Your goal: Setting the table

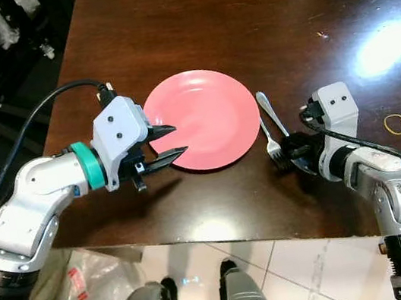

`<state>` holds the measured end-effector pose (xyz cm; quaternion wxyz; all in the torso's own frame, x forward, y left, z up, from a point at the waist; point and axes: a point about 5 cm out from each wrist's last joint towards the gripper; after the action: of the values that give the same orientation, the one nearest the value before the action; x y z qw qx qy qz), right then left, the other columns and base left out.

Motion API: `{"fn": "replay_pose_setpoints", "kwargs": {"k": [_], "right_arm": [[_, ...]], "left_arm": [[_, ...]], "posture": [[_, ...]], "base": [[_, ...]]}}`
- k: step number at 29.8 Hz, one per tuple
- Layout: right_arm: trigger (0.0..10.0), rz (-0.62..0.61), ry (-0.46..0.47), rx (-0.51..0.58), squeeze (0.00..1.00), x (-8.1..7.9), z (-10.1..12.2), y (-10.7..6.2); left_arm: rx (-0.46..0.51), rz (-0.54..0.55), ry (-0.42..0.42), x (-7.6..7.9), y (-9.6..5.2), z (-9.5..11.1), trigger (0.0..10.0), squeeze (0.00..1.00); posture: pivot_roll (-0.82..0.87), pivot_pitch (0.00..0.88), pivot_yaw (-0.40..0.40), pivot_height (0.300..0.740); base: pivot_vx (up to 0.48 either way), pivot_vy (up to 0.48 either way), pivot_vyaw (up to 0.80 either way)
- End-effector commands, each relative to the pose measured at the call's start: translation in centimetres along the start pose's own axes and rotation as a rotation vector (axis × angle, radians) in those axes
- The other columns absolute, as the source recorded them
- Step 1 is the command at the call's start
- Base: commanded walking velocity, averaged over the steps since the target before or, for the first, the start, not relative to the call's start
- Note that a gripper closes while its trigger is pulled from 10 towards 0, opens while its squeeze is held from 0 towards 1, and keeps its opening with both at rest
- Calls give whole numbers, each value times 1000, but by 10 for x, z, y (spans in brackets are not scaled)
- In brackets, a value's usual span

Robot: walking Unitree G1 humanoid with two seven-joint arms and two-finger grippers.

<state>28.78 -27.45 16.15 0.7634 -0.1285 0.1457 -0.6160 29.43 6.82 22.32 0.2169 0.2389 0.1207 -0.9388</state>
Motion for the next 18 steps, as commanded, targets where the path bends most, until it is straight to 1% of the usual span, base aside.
{"fn": "replay_pose_setpoints", "kwargs": {"k": [1, 2, 3, 4, 5, 12, 15, 16, 18], "right_arm": [[10000, -30, 26, -66, 1000, 7, -15, -3], [10000, -34, 24, -55, 890, 7, -12, -3], [10000, -38, 23, -45, 298, 8, -10, -4], [10000, -38, 23, -45, 298, 8, -10, -4], [10000, -40, 23, -37, 0, 8, -8, -5], [10000, -38, 25, -16, 0, 8, -3, -11], [10000, -44, 26, 30, 0, 8, 7, -16], [10000, -44, 26, 30, 0, 8, 7, -16], [10000, -38, 22, 102, 0, 7, 24, -21]], "left_arm": [[-4, -21, -18, 5, 1, -3, 10000, 0], [-4, -21, -18, 5, 1, -3, 10000, 0], [-3, -21, -17, 5, 2, -3, 10000, 0], [-3, -21, -17, 5, 2, -3, 10000, 0], [-3, -21, -17, 5, 2, -3, 10000, 0], [0, -23, -18, 6, 3, -3, 10000, 0], [2, -24, -19, 6, 3, -2, 10000, 0], [2, -24, -19, 6, 3, -2, 10000, 0], [3, -24, -19, 6, 3, -2, 10000, 0]], "posture": [[58, 200, 95, 740], [58, 200, 95, 740], [58, 199, 96, 740], [58, 199, 96, 740], [58, 199, 96, 740], [49, 198, 97, 740], [48, 197, 97, 740], [48, 197, 97, 740], [45, 194, 96, 740]], "base": [[0, 0, 0], [0, 0, 0], [0, 0, 0], [0, 0, 0], [0, 0, 0], [0, 0, 0], [0, 0, 0], [0, 0, 0], [0, 0, 0]]}}
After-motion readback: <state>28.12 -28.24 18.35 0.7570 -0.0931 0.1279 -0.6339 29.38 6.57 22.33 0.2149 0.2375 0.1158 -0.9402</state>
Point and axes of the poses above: a point about 5 cm out from each wrist's last joint towards the gripper, its own y axis pointing out of the wrist towards the gripper, its own z axis along the axis of the wrist's last joint, x = y × z, and after that the axes turned 5 degrees about y, right-handed
